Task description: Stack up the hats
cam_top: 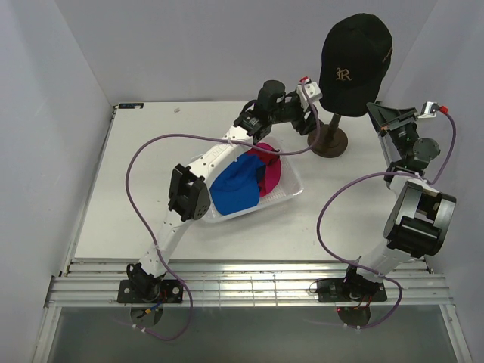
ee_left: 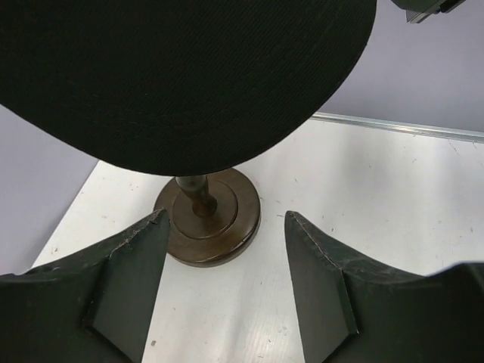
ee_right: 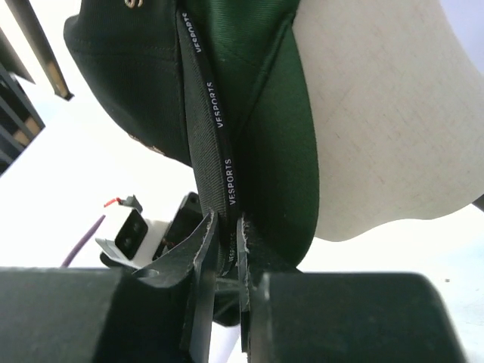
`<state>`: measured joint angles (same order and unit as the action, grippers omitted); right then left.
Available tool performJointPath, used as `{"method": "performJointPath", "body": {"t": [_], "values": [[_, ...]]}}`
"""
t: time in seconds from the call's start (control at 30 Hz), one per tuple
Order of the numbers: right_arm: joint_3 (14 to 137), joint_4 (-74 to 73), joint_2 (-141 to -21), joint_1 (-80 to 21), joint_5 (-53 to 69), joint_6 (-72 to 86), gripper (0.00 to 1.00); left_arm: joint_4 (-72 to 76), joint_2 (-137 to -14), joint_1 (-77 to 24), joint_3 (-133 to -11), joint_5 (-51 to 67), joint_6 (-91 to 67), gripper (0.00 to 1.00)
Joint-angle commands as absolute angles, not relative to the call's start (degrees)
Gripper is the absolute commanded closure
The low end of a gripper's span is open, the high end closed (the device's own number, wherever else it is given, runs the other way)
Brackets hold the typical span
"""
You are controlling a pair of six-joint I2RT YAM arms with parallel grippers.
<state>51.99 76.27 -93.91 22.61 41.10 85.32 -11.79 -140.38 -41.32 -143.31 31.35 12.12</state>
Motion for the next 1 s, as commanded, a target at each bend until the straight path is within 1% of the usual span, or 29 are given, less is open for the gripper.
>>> {"method": "performJointPath", "body": {"t": [0.0,0.23,0.4,0.57,0.63,0.87,0.97], "values": [[50.4,98.9,-94.7,22.3,34.1,87.8,0.92,-9.8,-138.1,-41.6,-145.5,29.8,11.1,0.28],[50.7,104.6,-95.5,20.8,27.9,92.3,0.92,-9.7,-137.4,-41.7,-145.1,28.7,11.7,0.27],[46.5,105.2,-92.9,20.8,23.6,91.4,0.92,-9.2,-137.0,-41.7,-145.6,28.2,11.6,0.27],[45.4,108.2,-92.7,20.8,20.8,93.7,0.92,-9.5,-136.8,-41.7,-145.7,28.0,11.8,0.28],[43.6,108.2,-92.5,20.9,18.6,94.2,0.92,-9.7,-136.8,-41.7,-145.9,27.9,11.6,0.28],[42.3,106.2,-92.8,20.6,16.6,94.2,0.92,-10.4,-136.5,-41.7,-146.0,28.0,11.8,0.28],[41.6,102.8,-90.2,20.1,16.3,91.9,0.92,-10.5,-136.5,-41.7,-146.0,28.1,11.7,0.28]]}}
